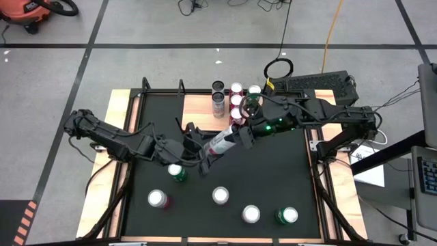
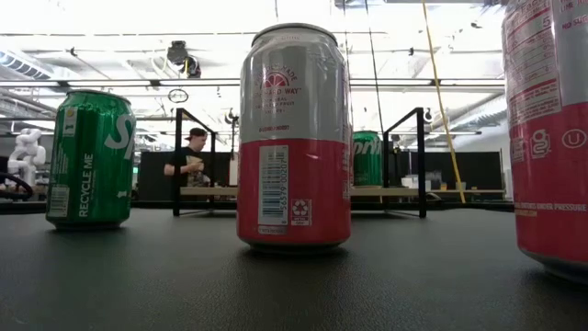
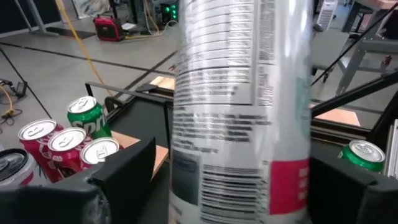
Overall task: Place canned beverage on shelf
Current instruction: Put the white soda can on the shelf
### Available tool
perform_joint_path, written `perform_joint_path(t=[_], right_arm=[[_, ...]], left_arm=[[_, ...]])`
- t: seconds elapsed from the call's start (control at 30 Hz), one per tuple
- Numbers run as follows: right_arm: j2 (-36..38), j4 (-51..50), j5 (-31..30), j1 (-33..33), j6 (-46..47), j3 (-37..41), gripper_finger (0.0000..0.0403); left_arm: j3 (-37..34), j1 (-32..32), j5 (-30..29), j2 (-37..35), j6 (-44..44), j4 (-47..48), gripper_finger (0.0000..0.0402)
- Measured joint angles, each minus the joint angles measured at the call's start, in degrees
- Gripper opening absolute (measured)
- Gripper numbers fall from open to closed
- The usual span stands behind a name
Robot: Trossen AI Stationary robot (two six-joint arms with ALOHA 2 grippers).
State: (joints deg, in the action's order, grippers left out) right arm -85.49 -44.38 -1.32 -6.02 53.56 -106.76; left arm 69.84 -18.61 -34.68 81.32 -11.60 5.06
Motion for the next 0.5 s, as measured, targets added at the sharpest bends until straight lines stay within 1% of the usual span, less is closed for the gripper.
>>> perform_joint_path(t=[0.33, 0.4, 0.5], right_arm=[[-0.01, 0.08, -0.33, 0.07, 0.21, 0.00, 0.0233], [-0.01, 0.03, -0.12, 0.13, 0.17, 0.00, 0.0238], [0.08, 0.16, 0.27, 0.13, -0.78, 0.00, 0.0255]], left_arm=[[0.00, -0.29, -0.28, 0.00, -0.79, -0.02, 0.0247], [-0.02, -0.31, -0.23, 0.00, -2.01, -0.10, 0.0239], [-0.10, -0.79, 0.30, -0.28, -2.30, -1.61, 0.0239]])
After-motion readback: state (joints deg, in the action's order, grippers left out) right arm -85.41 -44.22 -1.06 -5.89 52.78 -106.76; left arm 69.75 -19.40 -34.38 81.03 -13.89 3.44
